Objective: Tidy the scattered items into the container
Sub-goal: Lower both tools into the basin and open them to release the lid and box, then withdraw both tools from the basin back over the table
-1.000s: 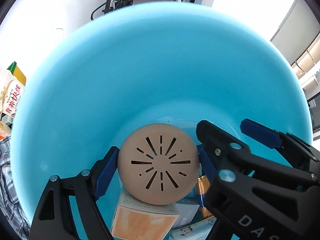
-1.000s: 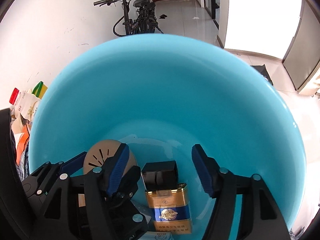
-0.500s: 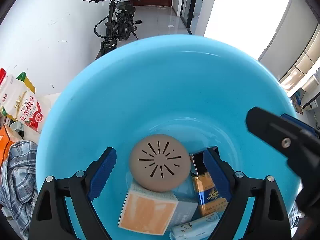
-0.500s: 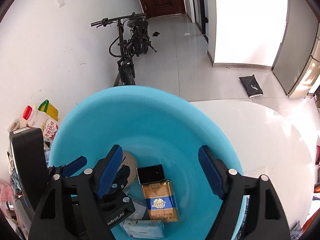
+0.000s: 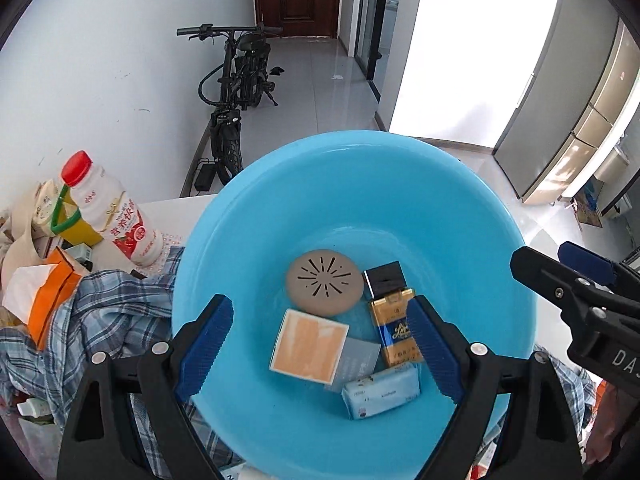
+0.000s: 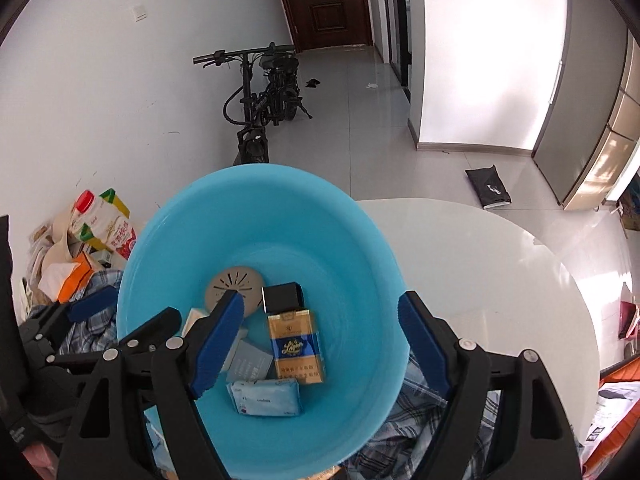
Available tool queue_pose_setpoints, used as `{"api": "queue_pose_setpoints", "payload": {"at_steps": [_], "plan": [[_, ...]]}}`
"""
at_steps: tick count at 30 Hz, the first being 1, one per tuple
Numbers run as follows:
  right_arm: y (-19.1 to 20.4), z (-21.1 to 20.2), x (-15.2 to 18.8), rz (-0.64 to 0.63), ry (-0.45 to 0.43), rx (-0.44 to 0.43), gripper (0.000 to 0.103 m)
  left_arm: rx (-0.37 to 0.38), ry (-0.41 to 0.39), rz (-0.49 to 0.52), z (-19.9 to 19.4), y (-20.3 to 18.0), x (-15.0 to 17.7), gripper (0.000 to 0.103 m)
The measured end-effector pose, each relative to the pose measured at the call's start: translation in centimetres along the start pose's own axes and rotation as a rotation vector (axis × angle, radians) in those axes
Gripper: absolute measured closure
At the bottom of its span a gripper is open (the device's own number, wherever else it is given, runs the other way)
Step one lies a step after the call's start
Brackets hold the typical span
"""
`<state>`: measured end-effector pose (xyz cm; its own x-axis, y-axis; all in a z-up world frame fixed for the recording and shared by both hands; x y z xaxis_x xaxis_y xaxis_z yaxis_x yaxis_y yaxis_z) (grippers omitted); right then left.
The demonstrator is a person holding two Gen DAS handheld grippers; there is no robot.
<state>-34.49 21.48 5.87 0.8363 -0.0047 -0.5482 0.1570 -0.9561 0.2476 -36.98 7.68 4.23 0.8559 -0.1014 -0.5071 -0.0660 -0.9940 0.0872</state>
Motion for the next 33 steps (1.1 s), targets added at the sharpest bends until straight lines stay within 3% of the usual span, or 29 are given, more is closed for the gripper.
{"api": "queue_pose_setpoints", "payload": {"at_steps": [9, 15, 21, 30, 33], "plan": [[0.9, -2.2, 3.6, -0.073, 0.013, 0.008, 0.021, 0.032, -0.011, -0.029, -5.4, 2.0, 4.6, 0.013], [0.7, -2.4, 4.2, -0.056, 0.016, 0.000, 0.021, -0.003, -0.012, -0.018, -4.9, 2.8, 5.0, 0.013], [1.4, -3.7, 5.8, -0.121, -0.020, 0.002, 0.021, -0.031, -0.063, 0.024, -6.3, 2.4, 6.5, 0.013], [3.3, -6.0, 14.3, -0.150, -0.068, -0.173, 0.016, 0.055, -0.131, 0.073, -8.2, 2.0, 13.7, 0.013], [3.4, -7.2, 17.7, -0.163, -0.107, -0.192, 0.008, 0.058, -0.166, 0.082, -8.6, 2.3, 16.6, 0.013]]}}
Point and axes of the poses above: each gripper's, at about its wrist camera, not at the fingertips, and z roughly the way its jaws point, y to its left, x to its underside, the point moved 7 cm from there along z, roughly the way its jaws point, and after that the axes turned 8 degrees about -x, right-handed, at the moved point
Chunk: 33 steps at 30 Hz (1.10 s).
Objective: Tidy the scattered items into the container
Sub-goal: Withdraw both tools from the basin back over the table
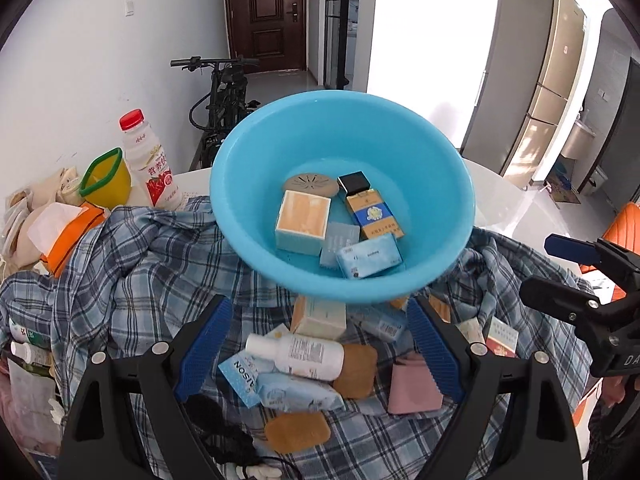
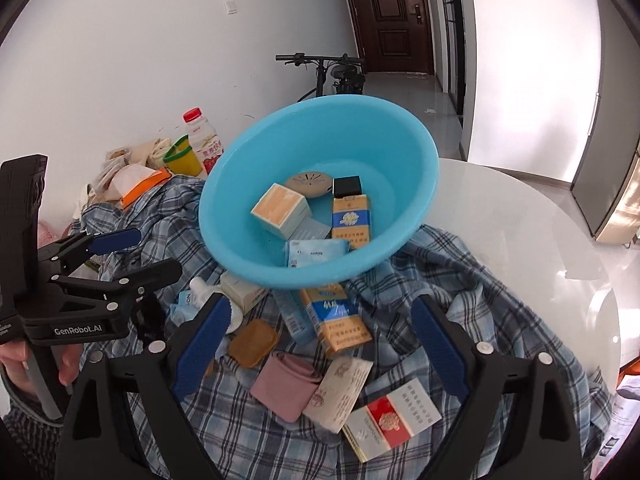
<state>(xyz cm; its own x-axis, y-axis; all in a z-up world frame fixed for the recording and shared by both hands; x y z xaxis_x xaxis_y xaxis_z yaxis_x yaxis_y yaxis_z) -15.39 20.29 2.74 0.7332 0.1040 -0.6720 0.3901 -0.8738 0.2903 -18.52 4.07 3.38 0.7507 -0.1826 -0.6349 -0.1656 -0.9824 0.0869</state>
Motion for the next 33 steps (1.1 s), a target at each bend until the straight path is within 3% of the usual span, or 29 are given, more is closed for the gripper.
{"api": "queue_pose_setpoints", "payload": {"at_steps": [3, 6, 8, 13, 16, 24, 33], "plan": [[0.3, -1.6, 2.8, -0.021, -0.050, 0.020, 0.006, -0.028, -0.062, 0.001, -1.9, 0.1, 2.6, 0.012], [0.5, -2.9, 4.9, -0.026, -0.092, 0.051, 0.004, -0.054, -0.126, 0.014, -3.5, -0.2, 4.5, 0.000], [0.7, -3.6, 5.9, -0.024, -0.116, 0.062, 0.003, -0.052, -0.174, 0.004, -4.5, -0.4, 5.6, 0.000], [1.1, -4.4, 6.9, -0.056, -0.148, 0.097, 0.001, -0.040, -0.192, 0.018, -4.9, -1.9, 7.9, 0.000], [1.2, -4.7, 6.5, -0.069, -0.175, 0.122, 0.001, -0.031, -0.192, 0.035, -5.1, -2.6, 8.2, 0.000], [2.0, -5.6, 5.9, -0.123, -0.281, 0.178, 0.001, -0.113, -0.261, 0.022, -5.9, -1.9, 8.1, 0.000], [2.4, -6.0, 6.4, -0.129, -0.352, 0.161, 0.001, -0.091, -0.292, 0.008, -6.0, -2.1, 8.3, 0.000]]}}
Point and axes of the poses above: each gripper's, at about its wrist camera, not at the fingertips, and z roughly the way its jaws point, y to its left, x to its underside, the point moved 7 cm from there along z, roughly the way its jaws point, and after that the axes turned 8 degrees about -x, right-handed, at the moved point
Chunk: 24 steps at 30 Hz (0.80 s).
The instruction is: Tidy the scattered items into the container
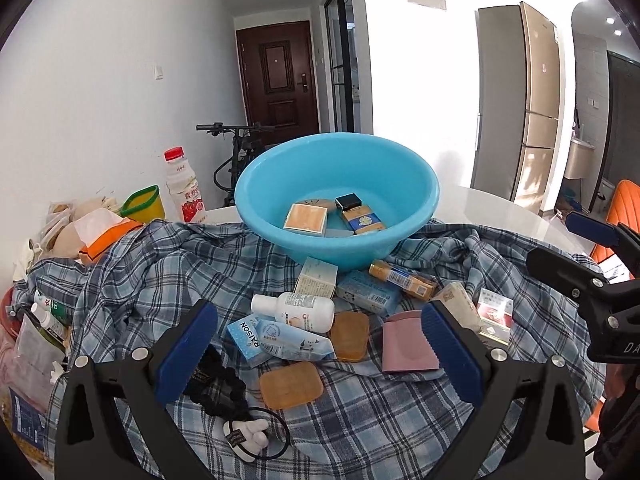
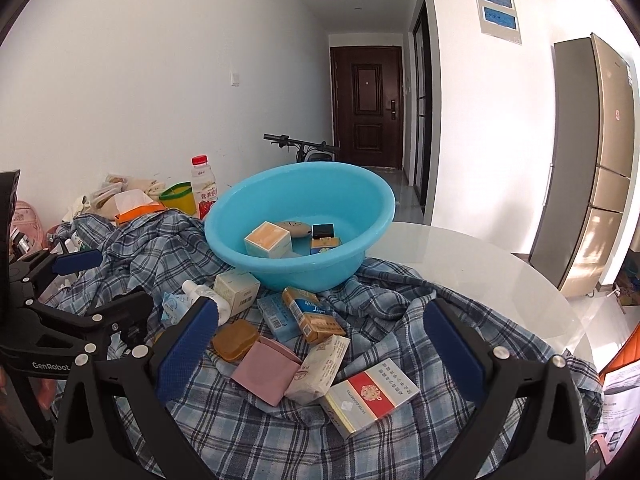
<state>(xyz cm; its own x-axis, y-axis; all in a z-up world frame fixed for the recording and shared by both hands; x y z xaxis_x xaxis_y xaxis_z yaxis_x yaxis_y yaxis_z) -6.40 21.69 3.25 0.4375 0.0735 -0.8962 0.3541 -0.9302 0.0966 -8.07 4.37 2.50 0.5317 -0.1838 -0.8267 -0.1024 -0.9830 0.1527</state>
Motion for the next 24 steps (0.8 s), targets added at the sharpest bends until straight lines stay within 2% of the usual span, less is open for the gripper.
{"api": "queue_pose_setpoints", "payload": {"at_steps": [5, 7, 11, 17, 24], "plan": [[-0.3, -1.5, 0.6, 0.003, -0.108, 0.018, 0.001, -0.029, -0.077, -0.017, -0.8, 0.1, 0.5, 0.000], [-0.4, -1.7, 1.3, -0.008, -0.123, 0.033, 0.001, -0.022, -0.102, -0.029, -1.0, 0.0, 1.1, 0.000], [-0.3, -1.0, 2.5, -0.025, -0.088, 0.026, 0.001, -0.002, -0.080, -0.036, -0.5, -0.3, 2.2, 0.000], [-0.1, -0.4, 3.6, -0.032, -0.052, 0.019, 0.001, -0.010, -0.056, -0.055, 0.3, -0.2, 3.0, 0.000], [-0.7, -0.1, 6.2, 0.027, 0.013, 0.004, 0.001, -0.021, -0.004, -0.058, 0.8, 0.0, 5.0, 0.000]]}}
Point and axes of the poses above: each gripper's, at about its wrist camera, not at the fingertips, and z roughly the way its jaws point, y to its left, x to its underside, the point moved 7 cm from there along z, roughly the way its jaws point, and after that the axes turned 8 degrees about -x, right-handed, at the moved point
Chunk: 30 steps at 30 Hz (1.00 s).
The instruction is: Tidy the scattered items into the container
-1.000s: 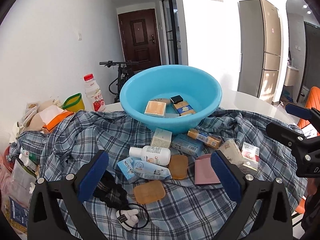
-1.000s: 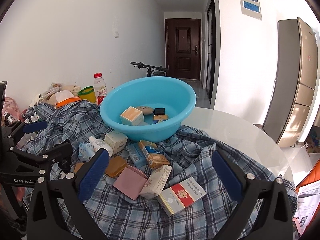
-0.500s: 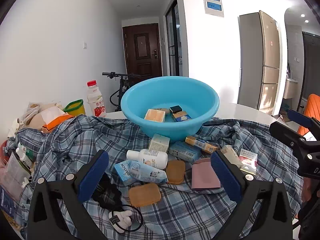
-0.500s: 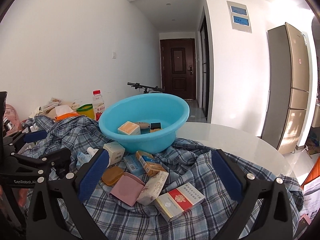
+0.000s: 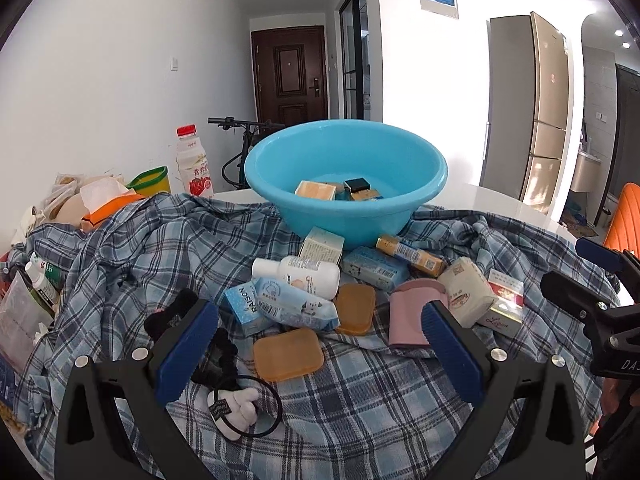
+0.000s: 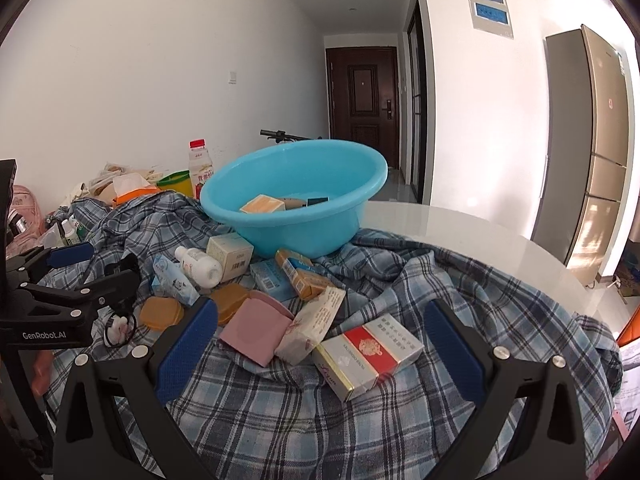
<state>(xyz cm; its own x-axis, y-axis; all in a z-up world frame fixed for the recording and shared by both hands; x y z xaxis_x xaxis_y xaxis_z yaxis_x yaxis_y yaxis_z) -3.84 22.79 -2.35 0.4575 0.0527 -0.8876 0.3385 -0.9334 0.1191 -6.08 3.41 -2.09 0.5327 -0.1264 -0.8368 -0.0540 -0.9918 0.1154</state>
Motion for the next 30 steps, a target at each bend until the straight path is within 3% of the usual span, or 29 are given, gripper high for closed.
{"api": "queue_pose_setpoints", "payload": {"at_steps": [5, 11, 13, 16, 18, 20, 26, 30], "plan": [[-0.5, -0.2, 2.7, 0.047, 0.045, 0.006, 0.001, -0.005, 0.061, -0.003, 0.2, 0.4, 3.2, 0.000], [-1.2, 0.1, 2.6, 0.072, -0.011, 0.026, 0.001, -0.003, 0.083, -0.040, 1.2, 0.3, 4.6, 0.000], [-1.3, -0.8, 0.9, 0.041, -0.131, 0.070, 0.001, -0.025, -0.015, -0.084, 0.8, 0.6, 3.2, 0.000], [-1.7, -4.6, -2.3, -0.004, -0.453, 0.212, 0.001, -0.149, -0.339, -0.238, -2.0, 2.5, 0.0, 0.000], [-1.3, -6.1, -3.6, -0.031, -0.558, 0.213, 0.001, -0.044, -0.444, -0.317, -3.5, 2.6, -1.4, 0.000], [-0.5, -6.1, -3.9, -0.064, -0.556, 0.166, 0.001, 0.050, -0.465, -0.322, -3.9, 2.0, -2.0, 0.000], [1.4, -2.9, -1.8, -0.122, -0.417, 0.087, 0.001, -0.019, -0.375, -0.187, -1.6, -0.4, -0.7, 0.000], [2.5, -1.6, -1.2, -0.149, -0.390, 0.042, 0.001, -0.055, -0.414, -0.144, -1.6, -0.9, -0.5, 0.000]]}}
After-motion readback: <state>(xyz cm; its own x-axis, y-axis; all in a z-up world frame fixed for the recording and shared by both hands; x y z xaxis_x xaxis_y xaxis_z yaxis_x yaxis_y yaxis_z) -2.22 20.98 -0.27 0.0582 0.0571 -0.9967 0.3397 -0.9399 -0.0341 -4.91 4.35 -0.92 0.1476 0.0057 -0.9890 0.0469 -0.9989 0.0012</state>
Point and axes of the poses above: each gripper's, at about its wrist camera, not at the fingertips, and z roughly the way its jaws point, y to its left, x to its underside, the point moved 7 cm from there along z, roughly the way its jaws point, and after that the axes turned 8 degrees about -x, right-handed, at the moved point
